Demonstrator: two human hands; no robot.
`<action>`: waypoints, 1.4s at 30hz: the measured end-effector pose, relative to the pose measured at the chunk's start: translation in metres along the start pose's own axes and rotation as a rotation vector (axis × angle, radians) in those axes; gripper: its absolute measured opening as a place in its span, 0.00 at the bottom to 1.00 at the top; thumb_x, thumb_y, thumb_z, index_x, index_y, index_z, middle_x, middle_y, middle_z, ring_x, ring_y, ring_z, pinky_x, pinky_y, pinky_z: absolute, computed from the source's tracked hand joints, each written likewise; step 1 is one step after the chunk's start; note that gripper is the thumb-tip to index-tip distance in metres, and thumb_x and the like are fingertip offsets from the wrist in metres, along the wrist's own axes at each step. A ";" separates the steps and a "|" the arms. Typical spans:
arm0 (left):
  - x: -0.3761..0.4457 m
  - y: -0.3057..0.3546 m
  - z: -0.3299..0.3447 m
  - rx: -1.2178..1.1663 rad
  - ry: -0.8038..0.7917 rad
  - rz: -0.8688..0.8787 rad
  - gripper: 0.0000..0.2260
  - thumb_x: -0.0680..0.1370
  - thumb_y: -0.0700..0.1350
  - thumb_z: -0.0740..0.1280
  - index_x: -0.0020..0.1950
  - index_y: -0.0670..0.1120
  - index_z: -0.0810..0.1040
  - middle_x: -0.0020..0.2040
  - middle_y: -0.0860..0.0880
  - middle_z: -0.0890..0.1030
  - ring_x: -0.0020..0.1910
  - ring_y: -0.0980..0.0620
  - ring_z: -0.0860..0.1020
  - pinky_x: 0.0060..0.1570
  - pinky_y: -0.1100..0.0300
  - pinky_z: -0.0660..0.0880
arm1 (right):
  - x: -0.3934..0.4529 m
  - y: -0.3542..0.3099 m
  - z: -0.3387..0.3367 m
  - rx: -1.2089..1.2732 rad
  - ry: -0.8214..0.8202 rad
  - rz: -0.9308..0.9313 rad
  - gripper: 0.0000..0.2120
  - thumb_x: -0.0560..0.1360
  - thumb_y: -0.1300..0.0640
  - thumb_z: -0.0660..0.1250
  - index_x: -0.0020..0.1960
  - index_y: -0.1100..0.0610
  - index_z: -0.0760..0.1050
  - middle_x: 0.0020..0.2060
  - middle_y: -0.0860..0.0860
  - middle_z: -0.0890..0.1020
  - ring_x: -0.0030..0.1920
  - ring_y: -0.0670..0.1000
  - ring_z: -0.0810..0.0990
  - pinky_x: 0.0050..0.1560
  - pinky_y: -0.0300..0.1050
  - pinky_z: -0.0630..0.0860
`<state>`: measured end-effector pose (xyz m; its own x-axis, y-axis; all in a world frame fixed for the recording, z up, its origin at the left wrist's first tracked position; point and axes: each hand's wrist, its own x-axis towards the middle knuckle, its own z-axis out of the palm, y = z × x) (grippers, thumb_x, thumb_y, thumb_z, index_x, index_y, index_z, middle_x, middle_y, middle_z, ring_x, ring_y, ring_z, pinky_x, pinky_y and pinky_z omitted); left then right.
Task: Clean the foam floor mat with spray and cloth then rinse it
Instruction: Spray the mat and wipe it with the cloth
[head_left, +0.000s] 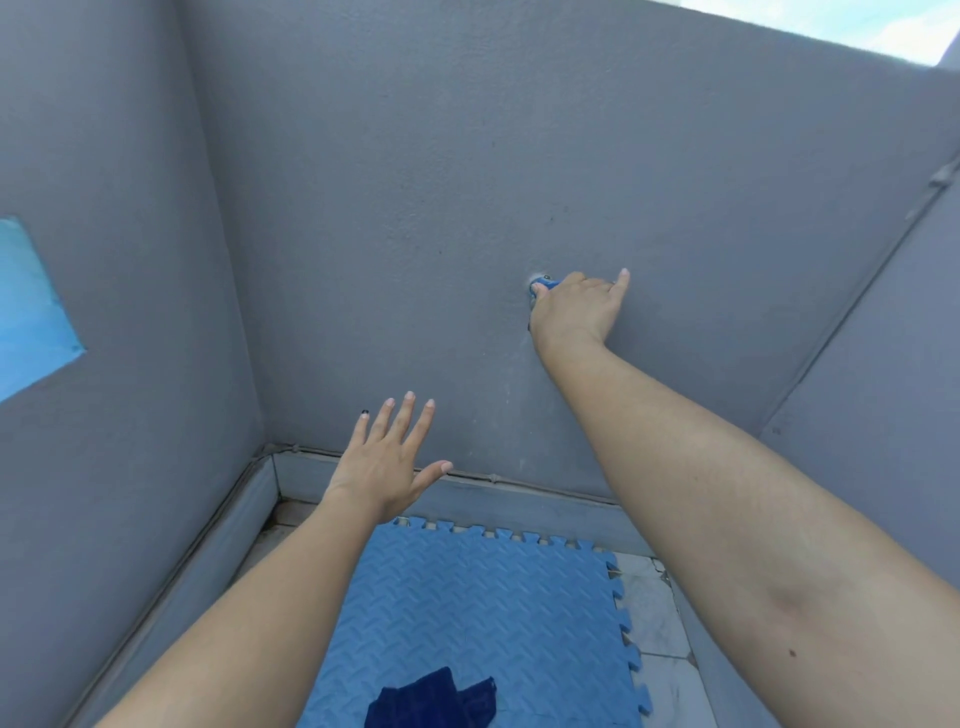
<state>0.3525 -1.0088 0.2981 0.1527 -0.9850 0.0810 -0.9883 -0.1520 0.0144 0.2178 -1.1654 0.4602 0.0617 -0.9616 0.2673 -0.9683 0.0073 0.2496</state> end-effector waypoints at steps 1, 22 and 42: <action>0.000 -0.001 -0.001 -0.004 0.001 -0.003 0.37 0.73 0.68 0.36 0.76 0.51 0.32 0.78 0.47 0.37 0.77 0.45 0.40 0.75 0.46 0.43 | 0.000 0.000 0.000 0.008 -0.001 0.000 0.31 0.83 0.41 0.43 0.68 0.66 0.67 0.62 0.64 0.76 0.67 0.62 0.72 0.77 0.54 0.46; -0.014 -0.022 0.018 -0.033 0.004 -0.029 0.37 0.74 0.68 0.37 0.76 0.50 0.32 0.79 0.46 0.38 0.78 0.45 0.41 0.75 0.47 0.44 | -0.010 0.007 0.029 0.377 0.257 -0.035 0.48 0.75 0.27 0.47 0.79 0.64 0.45 0.78 0.64 0.45 0.79 0.60 0.42 0.76 0.60 0.38; -0.072 0.038 0.187 -0.129 -0.118 0.235 0.35 0.78 0.68 0.45 0.77 0.48 0.58 0.78 0.46 0.56 0.77 0.46 0.49 0.70 0.50 0.49 | -0.174 0.023 0.303 0.505 -0.034 -0.428 0.35 0.79 0.32 0.41 0.79 0.47 0.36 0.78 0.47 0.36 0.79 0.53 0.38 0.76 0.61 0.39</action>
<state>0.3035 -0.9591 0.1068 -0.0891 -0.9958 -0.0189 -0.9870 0.0857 0.1361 0.1111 -1.0813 0.1372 0.4664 -0.8593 0.2099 -0.8550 -0.4988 -0.1421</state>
